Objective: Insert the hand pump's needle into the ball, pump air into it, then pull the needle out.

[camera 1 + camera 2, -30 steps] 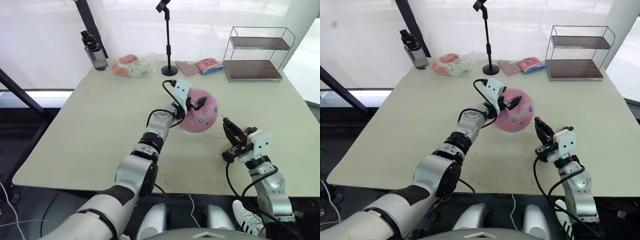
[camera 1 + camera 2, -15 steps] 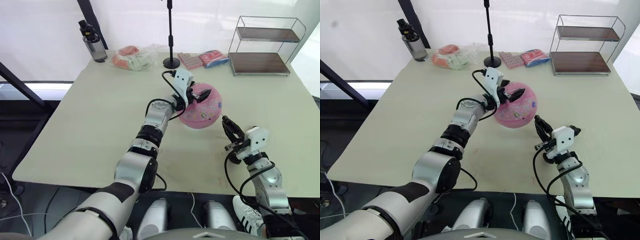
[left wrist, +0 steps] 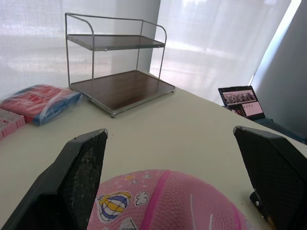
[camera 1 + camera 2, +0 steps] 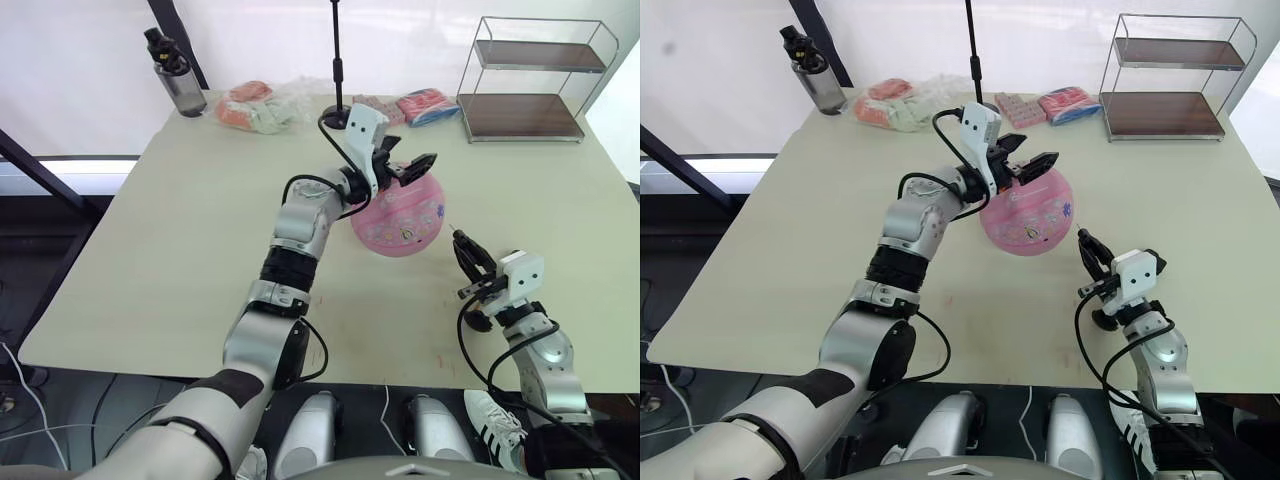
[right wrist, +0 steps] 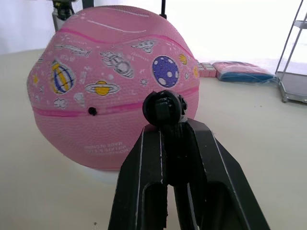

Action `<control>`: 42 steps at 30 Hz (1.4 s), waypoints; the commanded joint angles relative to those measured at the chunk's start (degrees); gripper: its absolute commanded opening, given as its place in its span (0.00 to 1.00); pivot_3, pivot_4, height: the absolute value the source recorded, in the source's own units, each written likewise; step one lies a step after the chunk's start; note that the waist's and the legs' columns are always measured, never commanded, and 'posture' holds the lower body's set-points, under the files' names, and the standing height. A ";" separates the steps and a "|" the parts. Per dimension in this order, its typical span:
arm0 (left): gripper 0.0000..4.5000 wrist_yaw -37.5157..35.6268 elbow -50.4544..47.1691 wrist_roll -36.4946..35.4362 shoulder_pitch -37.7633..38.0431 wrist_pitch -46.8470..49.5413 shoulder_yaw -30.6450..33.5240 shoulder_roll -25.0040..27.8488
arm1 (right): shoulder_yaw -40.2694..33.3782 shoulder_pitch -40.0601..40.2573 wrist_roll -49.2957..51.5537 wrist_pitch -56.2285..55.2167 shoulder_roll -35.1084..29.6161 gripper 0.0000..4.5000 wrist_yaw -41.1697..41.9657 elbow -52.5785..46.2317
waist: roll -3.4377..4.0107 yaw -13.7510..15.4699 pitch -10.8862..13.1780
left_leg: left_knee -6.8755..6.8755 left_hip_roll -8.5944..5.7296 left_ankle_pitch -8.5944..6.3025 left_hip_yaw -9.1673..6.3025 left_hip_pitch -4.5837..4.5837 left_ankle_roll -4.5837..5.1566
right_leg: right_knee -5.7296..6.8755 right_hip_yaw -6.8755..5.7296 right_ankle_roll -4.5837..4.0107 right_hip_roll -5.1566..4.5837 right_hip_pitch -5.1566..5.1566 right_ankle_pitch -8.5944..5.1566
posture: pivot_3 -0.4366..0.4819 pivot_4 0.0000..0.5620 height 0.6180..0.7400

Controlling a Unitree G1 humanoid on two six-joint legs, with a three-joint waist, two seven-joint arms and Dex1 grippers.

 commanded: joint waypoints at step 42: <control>1.00 -45.24 -32.00 -22.17 34.10 0.65 2.97 38.09 | 0.25 -1.29 0.99 -2.76 -14.68 0.24 17.03 4.56 | -0.11 -0.87 0.19 | 0.14 0.27 -0.05 0.53 0.33 0.13 | 0.80 0.64 -0.27 0.20 -0.32 0.07 | 0.48 0.27 1.00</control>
